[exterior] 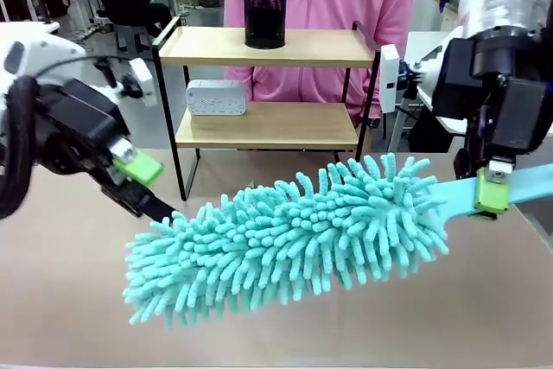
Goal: Clean the shelf.
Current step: Hand the Duster back to the human.
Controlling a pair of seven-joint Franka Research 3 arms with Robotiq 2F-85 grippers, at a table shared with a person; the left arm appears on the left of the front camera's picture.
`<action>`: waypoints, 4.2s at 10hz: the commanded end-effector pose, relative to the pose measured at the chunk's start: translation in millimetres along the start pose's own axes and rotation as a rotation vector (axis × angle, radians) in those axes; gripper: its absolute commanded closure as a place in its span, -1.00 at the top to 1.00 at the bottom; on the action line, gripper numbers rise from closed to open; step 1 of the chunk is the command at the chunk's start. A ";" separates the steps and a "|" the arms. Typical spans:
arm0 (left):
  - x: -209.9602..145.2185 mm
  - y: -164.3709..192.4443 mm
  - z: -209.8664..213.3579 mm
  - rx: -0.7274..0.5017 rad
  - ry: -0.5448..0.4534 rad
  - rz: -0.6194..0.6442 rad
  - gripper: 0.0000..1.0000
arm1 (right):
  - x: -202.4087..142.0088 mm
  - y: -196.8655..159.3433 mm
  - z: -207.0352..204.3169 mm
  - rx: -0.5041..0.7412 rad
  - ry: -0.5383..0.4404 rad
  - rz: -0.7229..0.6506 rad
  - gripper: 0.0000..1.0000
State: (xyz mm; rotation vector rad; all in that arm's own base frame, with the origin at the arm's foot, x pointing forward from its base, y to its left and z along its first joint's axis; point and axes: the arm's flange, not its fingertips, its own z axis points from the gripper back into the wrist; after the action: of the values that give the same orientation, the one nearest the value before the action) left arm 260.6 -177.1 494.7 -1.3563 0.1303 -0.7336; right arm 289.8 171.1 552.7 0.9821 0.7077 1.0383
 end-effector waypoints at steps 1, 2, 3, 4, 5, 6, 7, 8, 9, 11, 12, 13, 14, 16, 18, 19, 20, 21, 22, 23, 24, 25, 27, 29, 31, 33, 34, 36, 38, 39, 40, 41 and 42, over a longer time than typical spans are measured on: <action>4.3 5.8 -20.4 -0.046 0.064 -0.005 1.00 | -12.5 2.6 22.8 0.015 0.001 0.031 -0.74; 1.8 6.0 -32.2 -0.068 0.088 -0.001 1.00 | -14.4 0.3 23.7 0.024 -0.009 0.035 -0.74; -0.5 5.7 -40.1 -0.083 0.109 0.001 1.00 | -16.3 -0.7 26.3 0.027 -0.020 0.041 -0.74; -5.3 2.8 -46.3 -0.106 0.130 -0.015 1.00 | -17.8 -1.4 27.7 0.028 -0.026 0.045 -0.74; -8.1 1.7 -49.8 -0.117 0.135 -0.017 1.00 | -19.4 -2.9 28.0 0.036 -0.028 0.044 -0.74; -8.4 2.7 -51.7 -0.116 0.138 -0.016 1.00 | -19.2 -4.9 28.2 0.041 -0.031 0.041 -0.74; -8.1 4.0 -52.2 -0.114 0.140 -0.015 1.00 | -18.5 -5.9 27.3 0.045 -0.024 0.041 -0.74; -6.6 4.7 -53.1 -0.108 0.127 -0.020 1.00 | -18.1 -6.4 26.1 0.053 -0.003 0.049 -0.74; -5.7 5.4 -54.5 -0.059 0.086 -0.044 0.05 | -17.9 -6.1 26.3 0.063 0.000 0.057 -0.74; -4.6 6.3 -56.4 -0.059 0.070 -0.061 -1.00 | -16.8 -4.7 25.1 0.058 0.006 0.056 -0.74; -4.0 6.9 -57.2 -0.062 0.079 -0.061 -1.00 | -16.2 -5.1 25.0 0.057 0.004 0.053 -0.74; -4.9 7.3 -57.8 -0.079 0.091 -0.050 -1.00 | -17.4 -5.8 25.5 0.059 -0.003 0.050 -0.74; -5.4 7.4 -58.0 -0.082 0.089 -0.049 -0.75 | -18.2 -6.4 25.5 0.059 -0.011 0.044 -0.74; -6.7 7.7 -59.0 -0.093 0.104 -0.038 -1.00 | -17.9 -7.3 26.4 0.060 -0.016 0.038 -0.74; -8.6 8.5 -57.9 -0.128 0.117 -0.010 -1.00 | -17.7 -8.0 27.2 0.063 -0.019 0.037 -0.74; -8.6 8.4 -57.5 -0.127 0.117 -0.012 -1.00 | -17.1 -9.7 27.7 0.067 -0.022 0.032 -0.74; -8.0 7.7 -57.0 -0.128 0.116 -0.016 -1.00 | -16.9 -10.7 28.0 0.066 -0.026 0.026 -0.74; -7.8 7.4 -56.5 -0.128 0.115 -0.019 -1.00 | -16.9 -10.8 28.1 0.067 -0.031 0.027 -0.74; -8.3 8.2 -55.8 -0.125 0.115 -0.018 -1.00 | -16.8 -11.0 27.8 0.065 -0.033 0.022 -0.65; -8.8 8.4 -55.4 -0.122 0.114 -0.016 -1.00 | -17.9 -11.8 27.5 0.064 -0.036 0.015 0.45; -9.6 8.4 -54.8 -0.126 0.115 -0.011 -1.00 | -19.2 -11.9 26.9 0.061 -0.038 0.010 0.51; -10.1 8.4 -53.4 -0.131 0.119 -0.005 -1.00 | -21.5 -12.1 27.3 0.063 -0.052 0.014 1.00; -12.4 4.0 -45.5 -0.124 0.118 -0.027 -1.00 | -34.1 -14.9 35.0 0.068 -0.212 -0.021 1.00; -17.2 -5.1 -21.9 -0.132 0.077 -0.066 -1.00 | -65.4 -21.3 54.3 0.061 -0.641 -0.092 1.00; -31.5 -17.0 23.5 -0.133 -0.006 -0.100 -1.00 | -127.0 -34.9 72.9 0.122 -1.172 -0.146 1.00; -52.3 -32.5 68.0 -0.120 -0.083 -0.133 -1.00 | -189.0 -52.7 72.6 0.172 -1.597 -0.215 1.00; -65.4 -42.5 92.7 -0.124 -0.146 -0.161 -1.00 | -213.5 -64.1 64.3 0.173 -1.733 -0.315 1.00; -91.7 -65.2 141.6 -0.082 -0.365 -0.256 -1.00 | -230.8 -86.4 48.8 0.090 -1.880 -0.503 1.00; -127.9 -88.5 194.4 0.010 -0.696 -0.315 -1.00 | -256.3 -92.6 64.8 0.141 -1.482 -0.330 1.00; -148.0 -89.8 223.6 0.047 -0.890 -0.271 -1.00 | -256.3 -92.6 64.8 0.141 -1.482 -0.330 1.00; -164.1 -88.6 246.6 0.133 -1.071 -0.215 -1.00 | -256.3 -92.6 64.8 0.141 -1.482 -0.330 1.00; -169.8 -72.9 263.0 0.155 -1.187 -0.164 -1.00 | -256.3 -92.6 64.8 0.141 -1.482 -0.330 1.00; -172.0 -56.5 277.3 0.165 -1.250 -0.066 -1.00 | -256.3 -92.6 64.8 0.141 -1.482 -0.330 1.00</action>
State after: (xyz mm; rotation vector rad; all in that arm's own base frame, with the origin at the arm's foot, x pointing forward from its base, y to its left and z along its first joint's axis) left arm 222.0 170.1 566.4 -1.4192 -0.9188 0.0303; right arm 286.6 -96.5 502.7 1.3765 -0.3058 -0.2004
